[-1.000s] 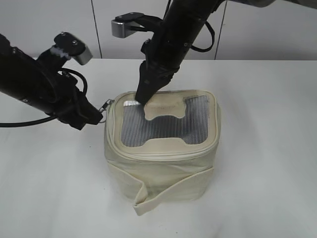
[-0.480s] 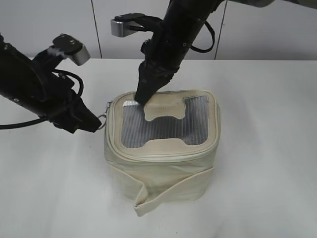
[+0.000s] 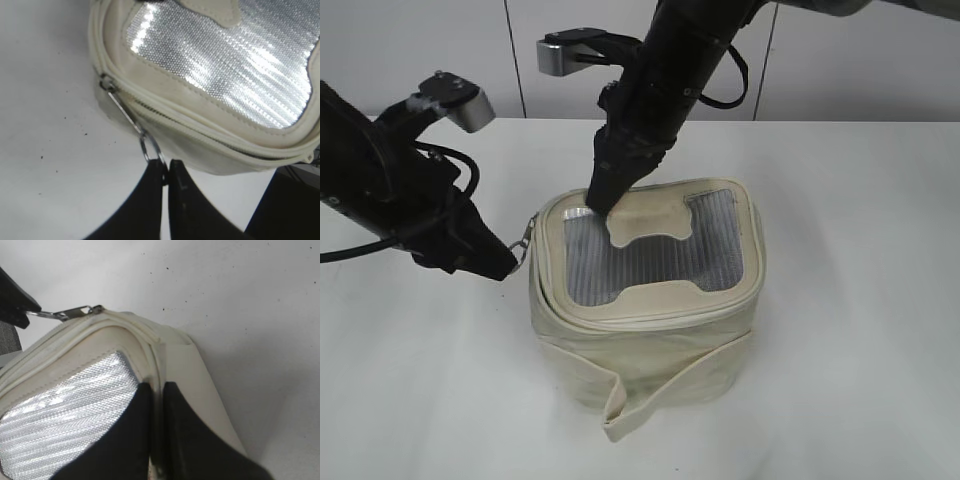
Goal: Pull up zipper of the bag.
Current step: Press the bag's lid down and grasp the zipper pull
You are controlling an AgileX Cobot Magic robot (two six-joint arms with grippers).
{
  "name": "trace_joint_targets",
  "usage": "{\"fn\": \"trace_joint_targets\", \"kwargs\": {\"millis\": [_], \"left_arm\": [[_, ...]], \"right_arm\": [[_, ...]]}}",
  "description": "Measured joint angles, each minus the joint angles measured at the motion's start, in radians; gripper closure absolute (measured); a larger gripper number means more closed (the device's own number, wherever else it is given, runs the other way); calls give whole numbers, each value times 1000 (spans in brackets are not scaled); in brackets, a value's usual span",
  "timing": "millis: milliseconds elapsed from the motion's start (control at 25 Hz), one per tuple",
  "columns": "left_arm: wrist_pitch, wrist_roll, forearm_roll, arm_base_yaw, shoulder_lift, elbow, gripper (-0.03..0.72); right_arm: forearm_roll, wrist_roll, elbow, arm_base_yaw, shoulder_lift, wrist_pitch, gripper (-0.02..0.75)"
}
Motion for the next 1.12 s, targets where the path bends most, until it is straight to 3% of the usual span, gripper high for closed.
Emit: {"fn": "trace_joint_targets", "kwargs": {"millis": [800, 920, 1120], "left_arm": [[181, -64, -38, 0, -93, 13, 692], [162, -72, -34, -36, -94, 15, 692], [206, -137, -12, -168, -97, 18, 692]], "right_arm": [[-3, 72, 0, 2, 1, 1, 695], [0, 74, 0, 2, 1, 1, 695], [-12, 79, -3, 0, 1, 1, 696]]}}
